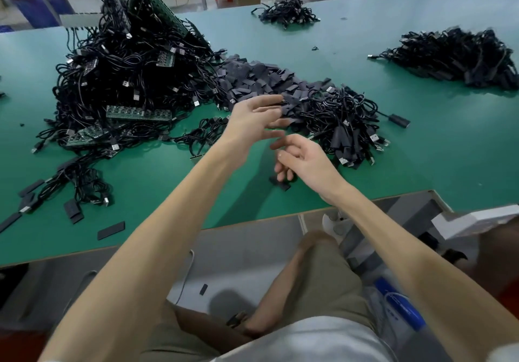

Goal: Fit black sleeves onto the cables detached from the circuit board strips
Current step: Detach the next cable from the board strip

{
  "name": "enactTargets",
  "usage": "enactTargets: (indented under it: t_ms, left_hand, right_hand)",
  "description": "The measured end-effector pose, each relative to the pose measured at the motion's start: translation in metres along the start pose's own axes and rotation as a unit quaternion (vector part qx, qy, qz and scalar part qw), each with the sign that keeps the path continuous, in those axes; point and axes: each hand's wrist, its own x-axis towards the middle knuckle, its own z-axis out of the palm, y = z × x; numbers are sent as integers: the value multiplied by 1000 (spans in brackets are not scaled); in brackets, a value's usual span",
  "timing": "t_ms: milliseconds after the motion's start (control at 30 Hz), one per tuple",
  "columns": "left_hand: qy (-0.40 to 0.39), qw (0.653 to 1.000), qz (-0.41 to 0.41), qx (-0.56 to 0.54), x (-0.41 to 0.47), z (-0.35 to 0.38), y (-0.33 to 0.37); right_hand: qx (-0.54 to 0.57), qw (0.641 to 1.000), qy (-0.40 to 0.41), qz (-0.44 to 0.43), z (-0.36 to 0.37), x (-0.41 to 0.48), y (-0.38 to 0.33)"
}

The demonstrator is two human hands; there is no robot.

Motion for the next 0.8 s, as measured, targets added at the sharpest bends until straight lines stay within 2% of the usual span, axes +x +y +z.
enactTargets:
  t_ms: [100, 167, 267, 367, 400, 600, 733, 800]
  left_hand:
    - [32, 979, 73, 190, -12, -35, -2]
    - [50, 928, 101, 356, -19, -58, -2]
    - [36, 858, 57, 510, -31, -92, 0]
    - [6, 799, -33, 600, -40, -118, 1]
    - [-5, 792, -41, 609, -42, -123, -1]
    - [30, 839, 44, 541, -47, -121, -26]
    - [-1, 902, 65, 426, -49, -99, -34]
    - [-14, 911, 84, 404, -50, -86, -37]
  right_hand:
    - [-9, 1000, -4, -8, -1, 0, 1]
    - [-16, 1000, -5, -11, -2, 0, 1]
    - [-22, 1000, -7, -16, -2, 1, 3]
    - [-25, 999, -9, -20, -3, 2, 4]
    - [-26, 999, -10, -21, -4, 2, 4]
    - [-36, 999, -8, -18, -5, 3, 7]
    - [-74, 996, -15, -37, -4, 3, 9]
    - [-107, 992, -26, -60, -1, 3, 9]
